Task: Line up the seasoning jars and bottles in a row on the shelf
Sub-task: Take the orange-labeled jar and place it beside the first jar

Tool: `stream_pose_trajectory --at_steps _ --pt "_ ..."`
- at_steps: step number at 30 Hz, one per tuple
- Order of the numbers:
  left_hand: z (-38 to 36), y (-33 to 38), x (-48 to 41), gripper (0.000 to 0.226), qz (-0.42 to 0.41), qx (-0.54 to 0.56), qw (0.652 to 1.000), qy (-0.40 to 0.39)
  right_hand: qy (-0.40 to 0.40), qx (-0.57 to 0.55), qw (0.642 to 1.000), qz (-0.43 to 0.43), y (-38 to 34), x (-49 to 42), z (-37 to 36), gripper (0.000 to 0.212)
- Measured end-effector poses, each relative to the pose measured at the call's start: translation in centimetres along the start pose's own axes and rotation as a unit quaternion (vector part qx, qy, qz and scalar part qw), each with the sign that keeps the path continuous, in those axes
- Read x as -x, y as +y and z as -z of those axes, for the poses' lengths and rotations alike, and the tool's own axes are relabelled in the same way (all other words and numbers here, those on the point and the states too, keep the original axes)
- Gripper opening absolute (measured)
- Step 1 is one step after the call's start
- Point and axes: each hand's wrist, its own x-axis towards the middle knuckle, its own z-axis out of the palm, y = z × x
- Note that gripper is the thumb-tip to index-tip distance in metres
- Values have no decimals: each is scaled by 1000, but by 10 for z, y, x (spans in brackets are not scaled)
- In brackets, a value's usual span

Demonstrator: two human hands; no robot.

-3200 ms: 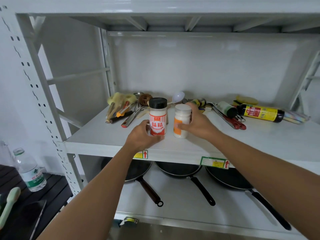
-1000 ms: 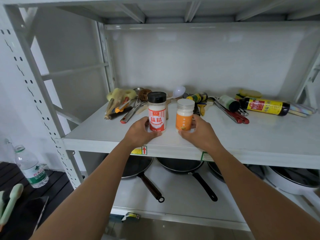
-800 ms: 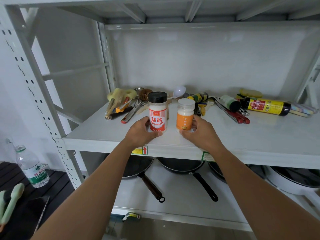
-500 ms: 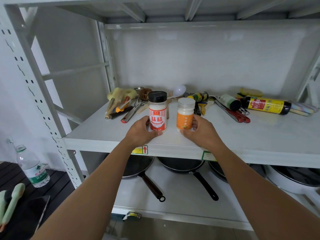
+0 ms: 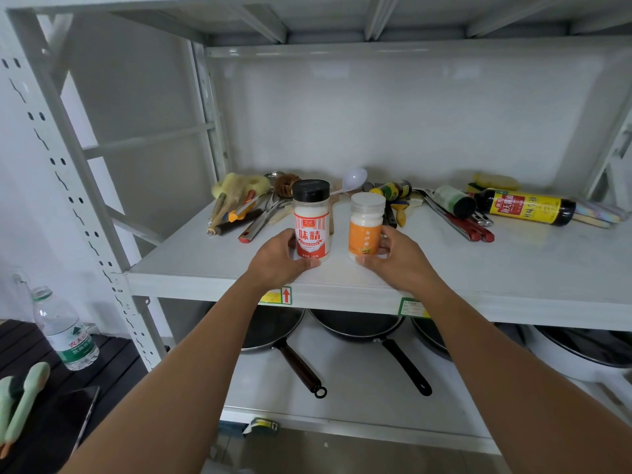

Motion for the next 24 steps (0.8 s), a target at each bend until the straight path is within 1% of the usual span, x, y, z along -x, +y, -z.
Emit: stream_pose_trajectory --at_steps 13,24 --pt "-1 -1 -1 75 -3 11 1000 -4 2 -11 1000 13 3 0 0 73" --pt "-1 -1 -1 76 -9 -5 1000 -5 14 -6 1000 6 4 -2 -1 74"
